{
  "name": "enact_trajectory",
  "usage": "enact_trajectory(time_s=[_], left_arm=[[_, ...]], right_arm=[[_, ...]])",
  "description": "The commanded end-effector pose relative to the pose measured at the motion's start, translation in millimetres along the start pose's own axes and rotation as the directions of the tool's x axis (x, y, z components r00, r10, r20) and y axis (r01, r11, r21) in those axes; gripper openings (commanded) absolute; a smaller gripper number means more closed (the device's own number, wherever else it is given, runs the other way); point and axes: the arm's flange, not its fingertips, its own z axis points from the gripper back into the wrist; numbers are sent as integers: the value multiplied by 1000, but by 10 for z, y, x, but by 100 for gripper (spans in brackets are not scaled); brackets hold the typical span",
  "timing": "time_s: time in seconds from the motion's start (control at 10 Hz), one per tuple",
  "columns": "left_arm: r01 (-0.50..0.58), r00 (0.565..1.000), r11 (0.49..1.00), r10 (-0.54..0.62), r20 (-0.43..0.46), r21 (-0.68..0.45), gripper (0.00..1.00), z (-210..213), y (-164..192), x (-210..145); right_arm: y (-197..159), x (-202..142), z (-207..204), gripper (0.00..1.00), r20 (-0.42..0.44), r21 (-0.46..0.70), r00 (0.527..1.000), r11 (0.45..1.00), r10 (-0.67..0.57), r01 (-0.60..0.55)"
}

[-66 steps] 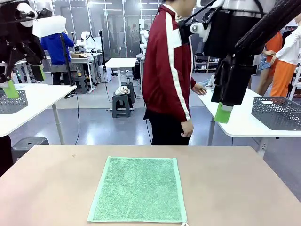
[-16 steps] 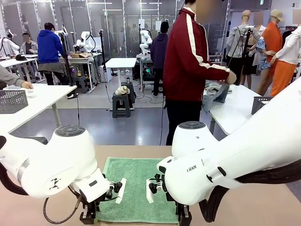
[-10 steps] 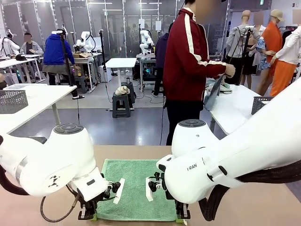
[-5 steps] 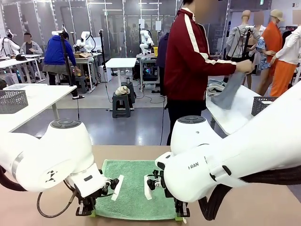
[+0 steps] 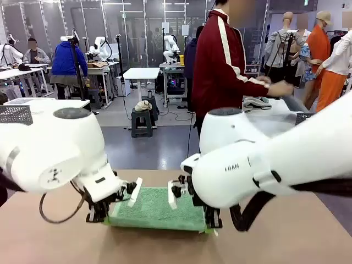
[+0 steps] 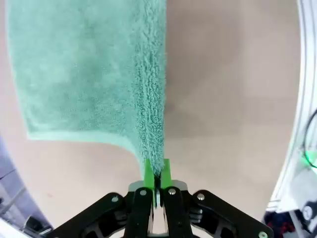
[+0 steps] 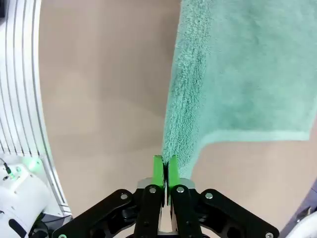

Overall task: Fold the towels and place them in the basket.
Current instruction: When a person lays out a Towel with hook on the table, fold it in half twice.

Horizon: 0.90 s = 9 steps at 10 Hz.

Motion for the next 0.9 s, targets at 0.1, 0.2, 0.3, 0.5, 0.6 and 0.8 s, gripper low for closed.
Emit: enact_trajectory(time_s=[0.1, 0.2, 0.3, 0.5, 0.6, 0.8], left_arm=[[-15, 998, 1000, 13, -59, -27, 0, 75, 440, -93], [-28, 998, 999, 26, -62, -29, 0, 107, 573, -111], [-35, 998, 999, 33, -57, -29, 0, 121, 674, -132], [-45, 999, 999, 45, -14, -15, 0, 120, 541, -84], [-45, 999, 999, 45, -14, -15, 0, 120, 541, -84], [-45, 999, 999, 45, -14, -15, 0, 120, 541, -84]], right_arm=[[-488, -36, 121, 0, -24, -5, 1000, 1000, -6, 6], [-625, -30, 149, 0, -13, 0, 1000, 1000, -9, 9], [-733, -32, 166, 0, -10, 1, 1000, 1000, -15, 15], [-606, 7, 191, 0, 16, -21, 999, 999, -34, 35], [-606, 7, 191, 0, 16, -21, 999, 999, -34, 35], [-606, 7, 191, 0, 16, -21, 999, 999, -34, 35]])
